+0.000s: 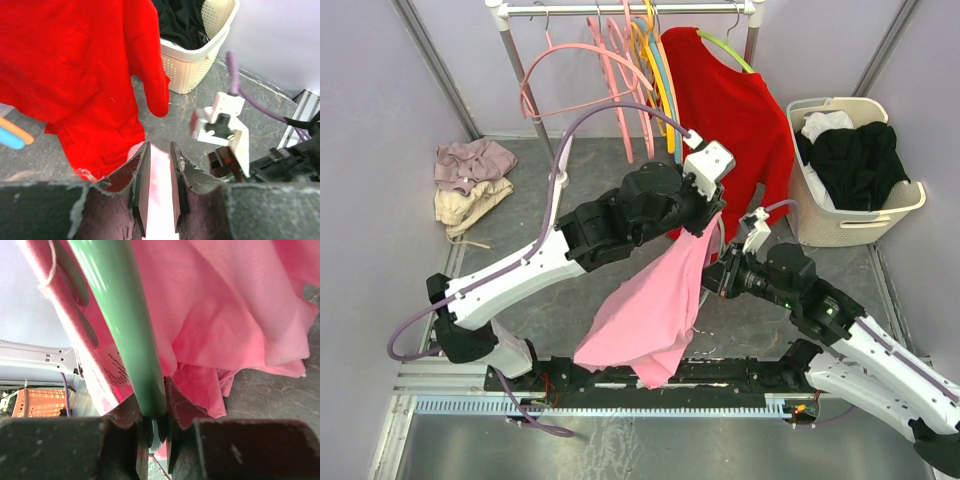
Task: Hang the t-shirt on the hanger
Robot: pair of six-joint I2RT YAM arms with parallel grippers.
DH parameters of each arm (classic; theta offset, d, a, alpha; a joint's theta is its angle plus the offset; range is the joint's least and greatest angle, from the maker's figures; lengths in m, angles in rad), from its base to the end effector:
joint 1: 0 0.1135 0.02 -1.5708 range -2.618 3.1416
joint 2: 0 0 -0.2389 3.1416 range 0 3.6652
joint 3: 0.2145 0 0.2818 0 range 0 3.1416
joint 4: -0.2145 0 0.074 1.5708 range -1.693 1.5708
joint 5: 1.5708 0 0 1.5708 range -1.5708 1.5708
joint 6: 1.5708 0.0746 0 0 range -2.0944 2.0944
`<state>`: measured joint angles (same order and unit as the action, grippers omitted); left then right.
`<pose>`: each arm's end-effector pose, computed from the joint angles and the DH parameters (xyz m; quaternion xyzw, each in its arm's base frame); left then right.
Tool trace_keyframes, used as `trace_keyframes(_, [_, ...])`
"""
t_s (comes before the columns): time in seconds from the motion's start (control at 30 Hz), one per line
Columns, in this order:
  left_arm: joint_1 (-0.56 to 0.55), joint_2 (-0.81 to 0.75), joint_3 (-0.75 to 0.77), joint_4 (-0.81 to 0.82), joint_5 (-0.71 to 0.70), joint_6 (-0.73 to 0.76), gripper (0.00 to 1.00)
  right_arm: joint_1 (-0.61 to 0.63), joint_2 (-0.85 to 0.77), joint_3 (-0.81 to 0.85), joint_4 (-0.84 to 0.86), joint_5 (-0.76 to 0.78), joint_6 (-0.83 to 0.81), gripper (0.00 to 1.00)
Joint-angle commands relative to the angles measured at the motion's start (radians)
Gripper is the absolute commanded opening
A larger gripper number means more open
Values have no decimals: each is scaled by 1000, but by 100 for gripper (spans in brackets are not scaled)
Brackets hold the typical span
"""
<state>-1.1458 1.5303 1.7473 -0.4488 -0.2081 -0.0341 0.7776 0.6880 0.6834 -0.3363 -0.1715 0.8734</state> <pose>0.1828 -0.3666 0.4363 0.3568 0.6965 -0.2757 0.5582 0.1693 0.1845 0.2746 -0.0104 0.8152 0.4699 0.3384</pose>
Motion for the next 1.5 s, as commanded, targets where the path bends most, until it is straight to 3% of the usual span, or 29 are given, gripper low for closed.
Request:
trace_keyframes(0.0, [-3, -67, 57, -30, -61, -48, 29, -20, -70, 96, 17, 44, -20, 1])
trace_keyframes(0.23, [-3, -161, 39, -81, -191, -71, 29, -68, -97, 247, -125, 105, -76, 1])
trace_keyframes(0.53, [-3, -305, -82, -106, -337, -136, 28, -75, -69, 444, -241, 320, -136, 1])
trace_keyframes(0.8, [-4, -454, -325, -154, -417, -311, 27, -75, -53, 555, -402, 536, -105, 1])
trace_keyframes(1.07, [-5, -544, -557, -188, -376, -520, 25, -73, -102, 606, -574, 705, -56, 1])
trace_keyframes(1.3, [-52, -640, -842, -8, -338, -545, 24, -72, -91, 677, -614, 724, -63, 1])
trace_keyframes(1.47, [-78, -728, -1067, 257, -269, -470, 33, -73, -73, 730, -635, 708, -64, 1])
